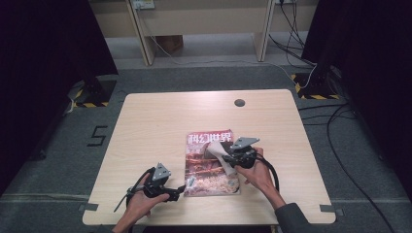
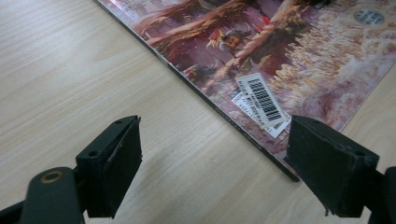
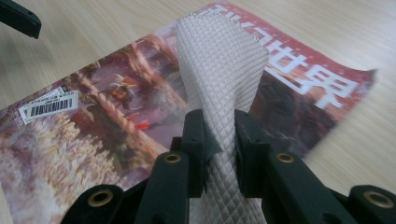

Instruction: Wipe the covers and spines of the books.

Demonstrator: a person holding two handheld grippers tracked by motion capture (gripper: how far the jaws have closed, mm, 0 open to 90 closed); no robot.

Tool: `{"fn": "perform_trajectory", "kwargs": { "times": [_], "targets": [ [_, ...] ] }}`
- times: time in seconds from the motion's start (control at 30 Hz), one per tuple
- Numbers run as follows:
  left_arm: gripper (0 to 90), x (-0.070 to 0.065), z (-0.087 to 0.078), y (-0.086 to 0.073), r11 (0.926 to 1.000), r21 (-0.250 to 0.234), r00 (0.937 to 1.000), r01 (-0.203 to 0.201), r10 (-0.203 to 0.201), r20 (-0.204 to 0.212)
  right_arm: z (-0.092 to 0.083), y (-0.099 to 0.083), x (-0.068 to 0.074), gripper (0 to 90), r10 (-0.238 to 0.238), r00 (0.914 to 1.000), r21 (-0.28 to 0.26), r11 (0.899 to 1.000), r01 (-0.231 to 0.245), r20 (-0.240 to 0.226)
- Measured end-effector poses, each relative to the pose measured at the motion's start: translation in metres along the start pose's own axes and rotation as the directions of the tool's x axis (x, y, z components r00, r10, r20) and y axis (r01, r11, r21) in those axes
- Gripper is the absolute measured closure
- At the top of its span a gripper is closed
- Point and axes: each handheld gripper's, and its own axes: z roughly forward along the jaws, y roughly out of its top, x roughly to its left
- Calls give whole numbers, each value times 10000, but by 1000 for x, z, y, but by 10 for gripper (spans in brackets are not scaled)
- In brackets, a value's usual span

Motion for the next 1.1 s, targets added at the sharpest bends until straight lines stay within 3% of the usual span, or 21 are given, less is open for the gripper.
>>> {"fn": "perform_trajectory", "kwargs": {
  "times": [0.17, 0.33, 0.5, 0.6, 0.73, 0.93, 1.1],
  "targets": [
    [174, -4, 1, 0, 9999, 36, 9999, -96, 96, 137, 19, 4, 4, 754, -35, 9999, 253, 9997, 38, -118],
    [174, -2, 1, 0, 10000, 53, 9999, -68, 68, 112, 29, 4, 3, 663, 210, 9998, 613, 9979, -210, 20],
    [173, -2, 1, 0, 9999, 80, 9998, -84, 83, 158, 26, 5, 2, 561, 299, 9991, 524, 9981, -315, 303],
    [173, -3, 1, 0, 9999, 104, 9998, -106, 104, 183, 23, 7, 2, 556, 90, 9989, 405, 9991, -109, 457],
    [173, -3, 2, 0, 9998, 163, 9997, -149, 145, 219, 28, 5, 2, 577, 21, 9993, 703, 9975, -48, 382],
    [174, -4, 2, 0, 9998, 132, 9997, -127, 124, 233, 32, 7, 3, 776, -552, 9980, 857, 9949, 523, 321],
    [177, -5, 2, 1, 9997, 119, 9992, -232, 228, 321, 37, 10, -2, 814, -478, 9983, 877, 9951, 447, 330]
  ]
}}
